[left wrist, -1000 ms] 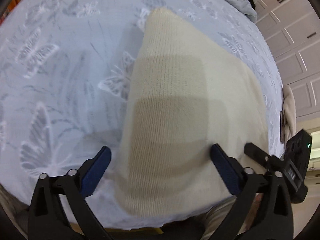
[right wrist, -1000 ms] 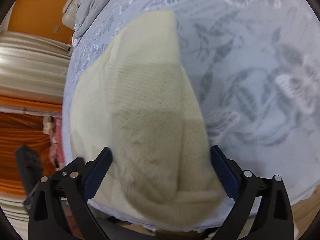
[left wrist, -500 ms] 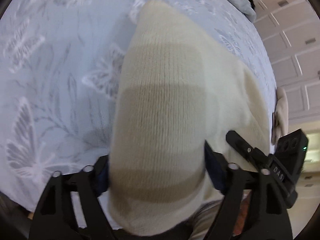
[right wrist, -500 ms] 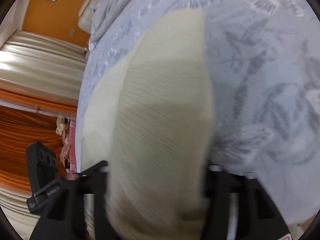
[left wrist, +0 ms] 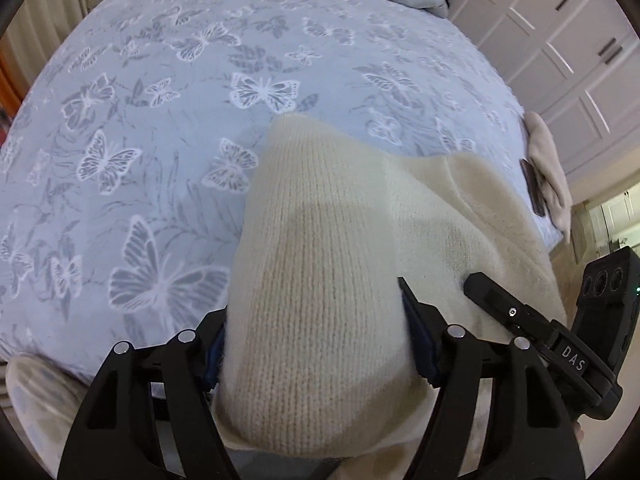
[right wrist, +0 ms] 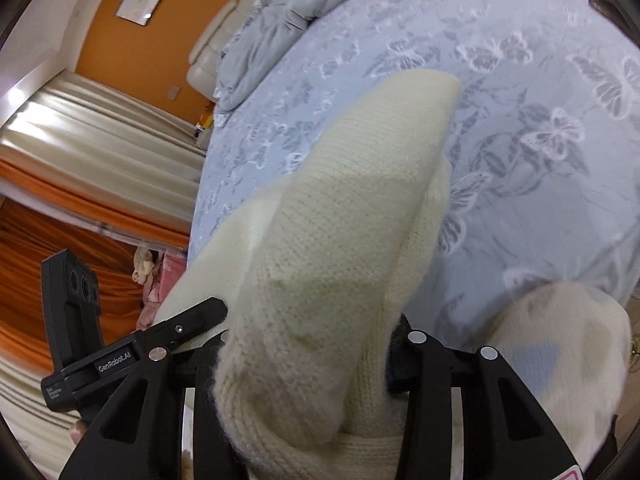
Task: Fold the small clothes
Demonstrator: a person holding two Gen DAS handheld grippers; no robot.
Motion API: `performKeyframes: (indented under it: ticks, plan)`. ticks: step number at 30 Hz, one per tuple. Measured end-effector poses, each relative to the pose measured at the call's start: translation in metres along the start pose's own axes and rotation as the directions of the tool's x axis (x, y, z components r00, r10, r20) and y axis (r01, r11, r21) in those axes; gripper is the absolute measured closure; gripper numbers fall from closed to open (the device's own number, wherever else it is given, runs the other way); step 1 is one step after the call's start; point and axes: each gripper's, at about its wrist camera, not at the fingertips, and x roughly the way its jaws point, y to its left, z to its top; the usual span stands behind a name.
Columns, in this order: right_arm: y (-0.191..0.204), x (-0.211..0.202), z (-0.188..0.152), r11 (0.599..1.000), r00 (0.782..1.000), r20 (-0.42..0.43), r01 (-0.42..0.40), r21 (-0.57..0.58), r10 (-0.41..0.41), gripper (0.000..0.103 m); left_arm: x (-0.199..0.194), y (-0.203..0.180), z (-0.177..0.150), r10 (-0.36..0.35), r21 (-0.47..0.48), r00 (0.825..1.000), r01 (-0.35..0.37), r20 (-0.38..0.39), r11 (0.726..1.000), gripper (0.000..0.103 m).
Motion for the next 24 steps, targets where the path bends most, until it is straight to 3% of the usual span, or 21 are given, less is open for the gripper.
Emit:
performKeyframes:
  ticks: [7,13,18,24]
  plan:
    - [0.032,-0.051,-0.008,0.997,0.997,0.070,-0.016,-0.076,0.021,0.063,-0.054,-0.013,-0.016,-0.028,0.044,0.996,0.025,0.083,0.999,0.035]
    - [0.076,-0.090,-0.010,0.987,0.983,0.169,-0.041,-0.153,0.067,0.063,-0.111,-0.024,-0.014,-0.043,0.089,0.978,0.025,0.205,0.996,0.035]
    - [0.121,-0.115,0.001,0.967,0.963,0.241,-0.062,-0.248,0.124,0.063,-0.163,-0.026,-0.008,-0.057,0.120,0.945,0.019,0.323,0.993,0.035]
    - [0.172,-0.121,0.017,0.932,0.943,0.276,-0.083,-0.352,0.189,0.063,-0.213,-0.010,0.005,-0.054,0.114,0.890,0.003,0.452,0.994,0.035]
